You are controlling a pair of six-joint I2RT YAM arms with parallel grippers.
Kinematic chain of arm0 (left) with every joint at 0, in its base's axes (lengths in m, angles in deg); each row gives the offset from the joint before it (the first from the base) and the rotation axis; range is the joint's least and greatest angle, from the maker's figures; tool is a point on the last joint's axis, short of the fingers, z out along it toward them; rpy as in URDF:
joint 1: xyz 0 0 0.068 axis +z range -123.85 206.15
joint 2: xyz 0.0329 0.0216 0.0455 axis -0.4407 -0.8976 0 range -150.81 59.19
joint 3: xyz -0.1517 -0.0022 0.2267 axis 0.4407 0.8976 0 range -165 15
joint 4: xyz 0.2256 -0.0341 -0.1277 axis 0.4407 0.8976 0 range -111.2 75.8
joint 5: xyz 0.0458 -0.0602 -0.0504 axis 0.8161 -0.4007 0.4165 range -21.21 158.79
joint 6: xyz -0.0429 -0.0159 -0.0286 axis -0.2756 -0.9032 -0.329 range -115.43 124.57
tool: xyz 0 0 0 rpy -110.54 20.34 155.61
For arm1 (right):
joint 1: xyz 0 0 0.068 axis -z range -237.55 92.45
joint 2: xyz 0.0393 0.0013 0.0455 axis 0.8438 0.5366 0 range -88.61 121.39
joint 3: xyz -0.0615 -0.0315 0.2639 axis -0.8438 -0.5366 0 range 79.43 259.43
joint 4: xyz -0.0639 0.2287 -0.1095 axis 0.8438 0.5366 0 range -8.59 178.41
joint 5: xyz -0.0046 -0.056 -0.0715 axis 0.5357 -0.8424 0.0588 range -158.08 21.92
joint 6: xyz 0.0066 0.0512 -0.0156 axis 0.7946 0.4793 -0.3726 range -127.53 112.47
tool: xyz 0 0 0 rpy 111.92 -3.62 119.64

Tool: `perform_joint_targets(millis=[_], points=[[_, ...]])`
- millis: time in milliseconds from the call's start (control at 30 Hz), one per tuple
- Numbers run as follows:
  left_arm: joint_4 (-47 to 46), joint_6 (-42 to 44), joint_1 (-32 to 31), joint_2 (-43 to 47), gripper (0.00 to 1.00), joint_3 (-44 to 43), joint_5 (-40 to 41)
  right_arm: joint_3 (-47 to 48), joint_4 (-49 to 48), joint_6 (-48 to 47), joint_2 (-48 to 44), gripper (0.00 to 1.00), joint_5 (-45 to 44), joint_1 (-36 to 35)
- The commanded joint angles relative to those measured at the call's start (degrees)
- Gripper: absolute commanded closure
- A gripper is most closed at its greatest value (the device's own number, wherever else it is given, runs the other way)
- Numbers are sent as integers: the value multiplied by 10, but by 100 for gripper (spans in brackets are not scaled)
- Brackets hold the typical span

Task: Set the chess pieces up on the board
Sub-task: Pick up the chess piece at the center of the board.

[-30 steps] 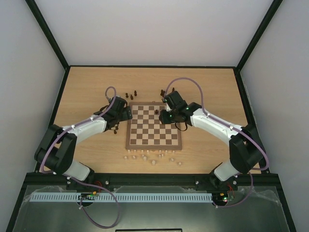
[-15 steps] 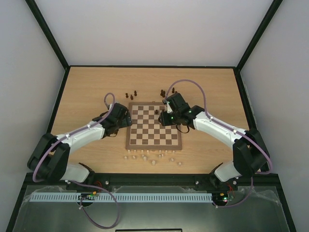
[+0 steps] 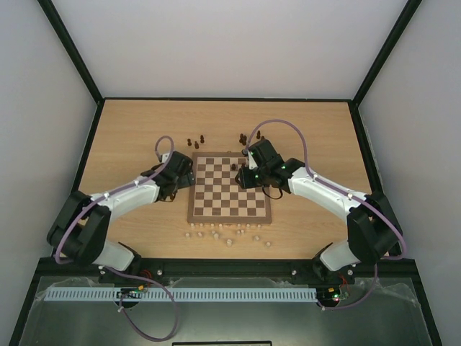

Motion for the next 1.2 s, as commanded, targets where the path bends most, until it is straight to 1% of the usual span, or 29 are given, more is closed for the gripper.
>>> perform_joint_targets(millis=[0,67,133,167,300,400,467,600,933,1100,1167], points=[[-18,33,34,-45,2,-57,13,-8,6,-2,-19,62,-1,-2],[-27,44,52,-63,4,-71,5,-8,7,-3,-20,63,-2,-2],[-36,53,66,-78,7,-81,7,-9,9,-3,-21,63,-5,-2],[-39,56,71,-86,10,-84,4,-8,9,-3,-22,63,-5,-2],[-53,67,80,-115,28,-98,-5,-9,10,-4,-25,63,-8,-2],[-61,71,80,-136,37,-104,-12,-10,10,-3,-24,63,-8,-2],[-66,73,80,-148,39,-104,-16,-10,9,-4,-24,64,-8,-2],[-77,74,79,-162,40,-103,-23,-10,9,-4,-22,64,-10,-2],[-84,83,80,-205,61,-128,-23,-10,7,-5,-16,64,-10,-2],[-82,85,80,-209,68,-134,-21,-11,6,-5,-14,64,-10,-2],[-80,85,80,-209,73,-136,-21,-11,7,-5,-13,64,-8,-3]])
